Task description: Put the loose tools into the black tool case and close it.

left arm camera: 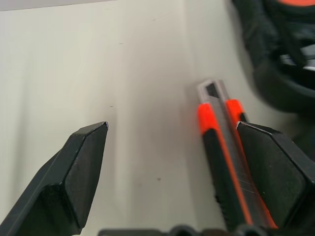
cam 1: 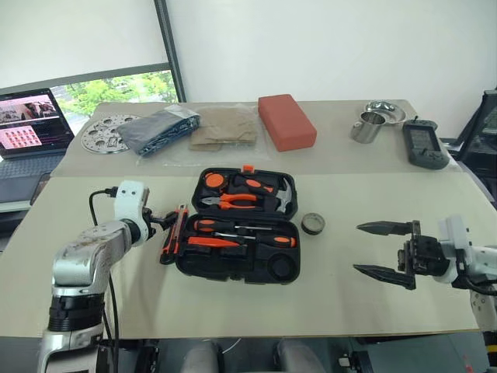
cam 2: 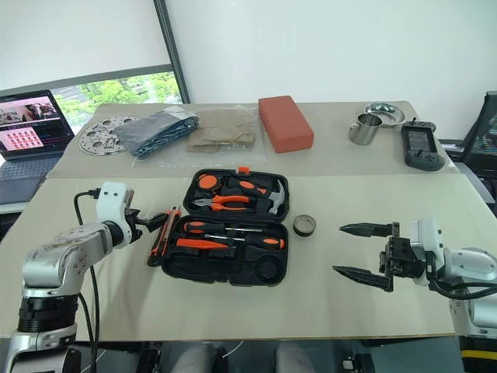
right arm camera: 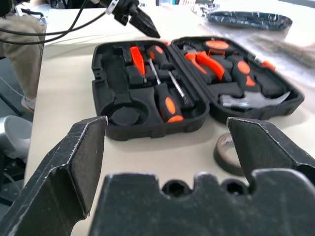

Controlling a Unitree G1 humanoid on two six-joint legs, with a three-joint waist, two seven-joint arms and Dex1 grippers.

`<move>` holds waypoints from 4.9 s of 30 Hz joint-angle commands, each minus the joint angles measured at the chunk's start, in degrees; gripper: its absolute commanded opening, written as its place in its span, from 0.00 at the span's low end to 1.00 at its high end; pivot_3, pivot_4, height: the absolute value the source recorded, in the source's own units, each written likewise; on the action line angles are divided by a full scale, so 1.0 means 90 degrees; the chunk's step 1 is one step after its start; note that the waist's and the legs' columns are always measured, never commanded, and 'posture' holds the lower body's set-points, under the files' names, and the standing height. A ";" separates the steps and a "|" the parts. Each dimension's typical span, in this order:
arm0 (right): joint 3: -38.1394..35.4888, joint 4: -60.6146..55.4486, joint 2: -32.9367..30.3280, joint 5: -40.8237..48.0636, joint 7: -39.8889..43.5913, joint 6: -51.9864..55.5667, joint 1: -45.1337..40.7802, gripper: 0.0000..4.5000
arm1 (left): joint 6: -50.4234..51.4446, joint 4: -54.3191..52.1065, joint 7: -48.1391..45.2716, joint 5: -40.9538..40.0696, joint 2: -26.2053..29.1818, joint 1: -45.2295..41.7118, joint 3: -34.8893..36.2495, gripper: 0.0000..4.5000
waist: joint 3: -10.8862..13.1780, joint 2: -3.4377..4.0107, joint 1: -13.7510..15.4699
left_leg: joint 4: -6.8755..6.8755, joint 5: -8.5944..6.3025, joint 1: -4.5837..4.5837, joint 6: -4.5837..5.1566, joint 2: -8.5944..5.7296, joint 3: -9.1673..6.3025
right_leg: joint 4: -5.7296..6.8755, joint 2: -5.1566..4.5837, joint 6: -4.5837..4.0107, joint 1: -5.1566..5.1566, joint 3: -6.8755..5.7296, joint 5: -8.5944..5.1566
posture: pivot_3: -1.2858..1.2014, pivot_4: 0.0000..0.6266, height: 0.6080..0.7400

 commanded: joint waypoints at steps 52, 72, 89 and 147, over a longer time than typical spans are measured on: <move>-0.0223 -0.0157 -0.0084 0.0105 -0.0049 -0.0070 -0.0269 1.00 | -0.0371 -0.0096 -0.0536 0.0137 0.0361 0.0044 0.0435 0.00 | 0.0003 -0.0004 -0.0019 | 0.0009 0.0002 0.0001 -0.0005 -0.0003 -0.0012 | 0.0006 0.0002 0.0002 0.0000 0.0004 0.0000 | 0.52 0.24 1.00; -0.0093 -0.0004 0.0011 0.0045 -0.0035 -0.0170 -0.0423 1.00 | -0.0990 0.0147 -0.0667 0.0119 0.0494 0.0285 0.0968 0.63 | 0.0003 -0.0004 -0.0011 | -0.0007 0.0002 -0.0002 -0.0005 -0.0003 -0.0013 | -0.0005 -0.0007 0.0001 0.0000 -0.0005 0.0000 | 0.52 0.24 1.00; -0.0015 0.0068 0.0071 0.0005 -0.0016 -0.0259 -0.0531 1.00 | 0.0202 0.0177 -0.0416 0.0154 0.0277 0.0832 0.0512 0.63 | 0.0000 0.0001 -0.0012 | -0.0007 0.0002 0.0002 -0.0004 -0.0005 -0.0014 | -0.0003 -0.0008 0.0002 0.0001 -0.0004 0.0000 | 0.52 0.24 1.00; -0.0449 -0.0380 0.0203 0.0517 0.0098 0.0288 0.0086 1.00 | -0.6185 0.2662 -0.6740 0.1699 0.0705 -0.2787 -0.3236 0.33 | 0.0004 0.0001 -0.0003 | 0.0015 0.0000 -0.0028 0.0003 -0.0001 0.0022 | -0.0011 0.0020 0.0000 -0.0004 -0.0002 -0.0004 | 0.52 0.24 1.00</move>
